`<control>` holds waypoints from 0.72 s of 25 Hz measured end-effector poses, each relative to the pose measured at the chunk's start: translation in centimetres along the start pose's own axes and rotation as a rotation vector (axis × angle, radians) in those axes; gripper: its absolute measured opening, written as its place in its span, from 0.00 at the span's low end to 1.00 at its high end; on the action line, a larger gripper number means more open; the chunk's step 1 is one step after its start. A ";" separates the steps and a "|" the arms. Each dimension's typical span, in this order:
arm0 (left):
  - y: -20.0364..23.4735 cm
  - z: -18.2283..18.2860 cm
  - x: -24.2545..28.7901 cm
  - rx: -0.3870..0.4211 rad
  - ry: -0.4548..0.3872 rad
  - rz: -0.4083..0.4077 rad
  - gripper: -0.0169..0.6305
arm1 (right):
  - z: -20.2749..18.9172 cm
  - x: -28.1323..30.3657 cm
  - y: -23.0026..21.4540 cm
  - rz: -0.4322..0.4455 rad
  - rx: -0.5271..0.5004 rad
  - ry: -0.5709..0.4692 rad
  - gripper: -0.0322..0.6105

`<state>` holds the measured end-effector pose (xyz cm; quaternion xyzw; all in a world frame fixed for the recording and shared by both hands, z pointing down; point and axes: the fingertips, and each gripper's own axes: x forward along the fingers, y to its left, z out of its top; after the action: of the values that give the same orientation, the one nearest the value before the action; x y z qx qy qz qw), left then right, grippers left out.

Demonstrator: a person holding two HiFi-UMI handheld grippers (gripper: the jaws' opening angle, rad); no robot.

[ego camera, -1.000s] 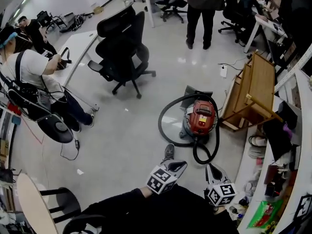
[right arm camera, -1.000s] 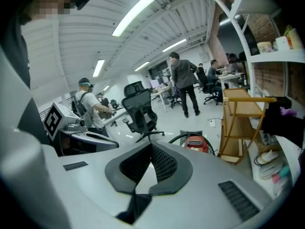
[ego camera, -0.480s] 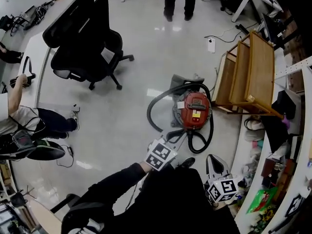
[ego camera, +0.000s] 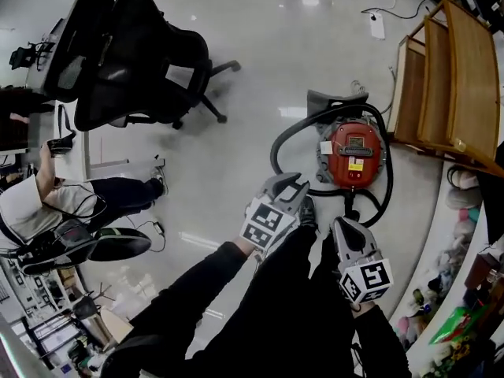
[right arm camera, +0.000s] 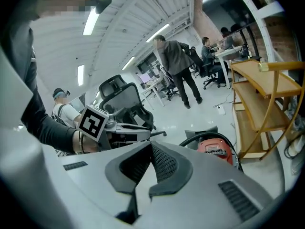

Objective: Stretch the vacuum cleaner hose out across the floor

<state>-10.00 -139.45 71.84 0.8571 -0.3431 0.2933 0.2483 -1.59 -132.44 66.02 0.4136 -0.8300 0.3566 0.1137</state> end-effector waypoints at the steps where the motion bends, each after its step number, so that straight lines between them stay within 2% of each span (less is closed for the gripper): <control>1: 0.7 -0.6 1.3 -0.001 0.019 0.004 0.17 | -0.2 0.7 -1.0 -0.005 0.009 -0.008 0.06; 6: 4.0 -5.8 9.5 0.025 0.152 0.015 0.28 | -3.7 1.4 -5.7 -0.060 0.069 -0.001 0.06; 12: 10.3 -9.6 18.9 0.099 0.246 0.075 0.31 | -7.4 2.1 -10.9 -0.098 0.092 0.022 0.06; 15: 12.6 -11.6 22.3 0.137 0.289 0.106 0.38 | -8.1 2.9 -12.2 -0.101 0.092 0.008 0.06; 18: 15.5 -14.5 25.0 0.124 0.355 0.146 0.42 | -9.0 3.9 -12.3 -0.089 0.087 0.016 0.06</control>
<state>-11.38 -151.38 102.32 0.7784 -0.3364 0.4777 0.2296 4.45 -133.58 80.47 0.4516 -0.7936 0.3902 0.1181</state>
